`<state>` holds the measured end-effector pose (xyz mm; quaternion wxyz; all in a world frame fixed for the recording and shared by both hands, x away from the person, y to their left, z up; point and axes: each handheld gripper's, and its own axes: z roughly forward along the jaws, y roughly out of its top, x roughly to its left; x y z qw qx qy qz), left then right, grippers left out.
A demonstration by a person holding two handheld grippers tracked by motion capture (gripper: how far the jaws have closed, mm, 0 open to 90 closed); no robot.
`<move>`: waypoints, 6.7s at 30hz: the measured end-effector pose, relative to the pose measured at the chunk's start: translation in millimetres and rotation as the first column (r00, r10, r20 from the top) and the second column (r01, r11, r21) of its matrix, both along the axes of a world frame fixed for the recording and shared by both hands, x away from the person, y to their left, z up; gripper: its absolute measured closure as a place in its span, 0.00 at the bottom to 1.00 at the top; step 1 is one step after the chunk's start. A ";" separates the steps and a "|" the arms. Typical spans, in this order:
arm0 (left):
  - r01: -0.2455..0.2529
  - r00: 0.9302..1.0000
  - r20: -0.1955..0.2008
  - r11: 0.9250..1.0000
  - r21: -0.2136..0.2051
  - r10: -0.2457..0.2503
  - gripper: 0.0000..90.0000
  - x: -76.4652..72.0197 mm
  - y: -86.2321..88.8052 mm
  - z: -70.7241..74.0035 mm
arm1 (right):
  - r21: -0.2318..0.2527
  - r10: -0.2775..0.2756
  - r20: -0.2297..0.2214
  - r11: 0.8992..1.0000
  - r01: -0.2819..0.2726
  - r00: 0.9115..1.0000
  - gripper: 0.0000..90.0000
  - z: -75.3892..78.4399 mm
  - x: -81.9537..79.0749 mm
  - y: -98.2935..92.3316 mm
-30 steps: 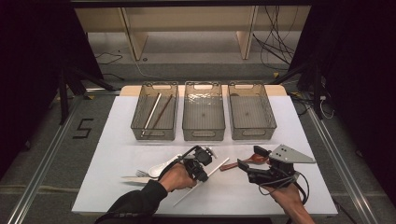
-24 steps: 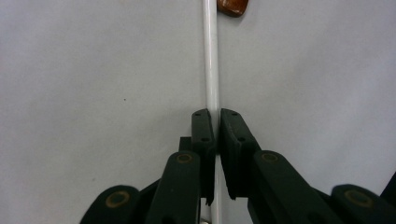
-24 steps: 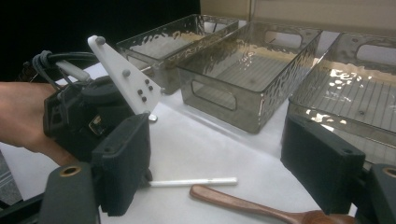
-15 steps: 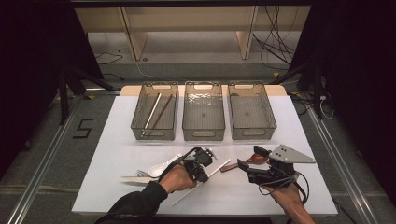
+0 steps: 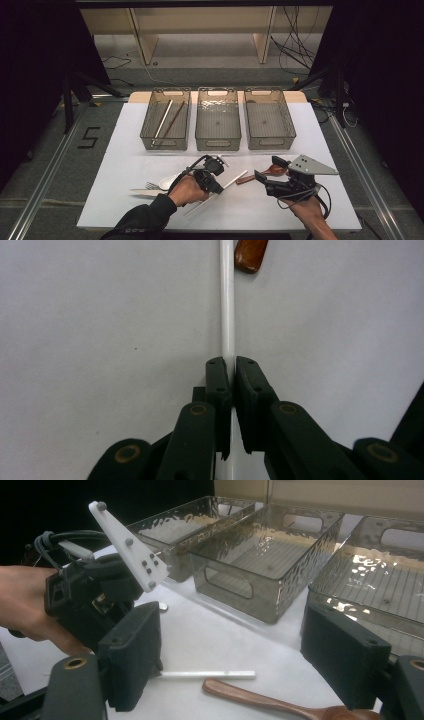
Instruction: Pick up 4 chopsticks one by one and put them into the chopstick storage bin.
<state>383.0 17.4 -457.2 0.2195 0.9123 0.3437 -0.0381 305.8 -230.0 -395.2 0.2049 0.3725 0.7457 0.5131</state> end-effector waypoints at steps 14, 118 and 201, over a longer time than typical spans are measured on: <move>0.039 0.999 0.012 0.998 0.050 -0.040 0.94 0.1 9.5 3.5 | 0.000 0.000 -0.001 1.000 0.000 1.000 0.28 0.1 -0.1 -0.3; -0.375 0.834 0.337 0.897 -0.233 0.436 0.94 149.8 173.3 130.4 | 0.012 -0.005 -0.011 1.000 0.005 1.000 0.28 -1.7 1.6 -2.6; -0.279 0.912 0.238 0.931 -0.236 0.334 0.31 83.0 161.7 81.5 | 0.013 0.003 -0.010 1.000 -0.003 1.000 0.28 -0.1 0.4 -1.7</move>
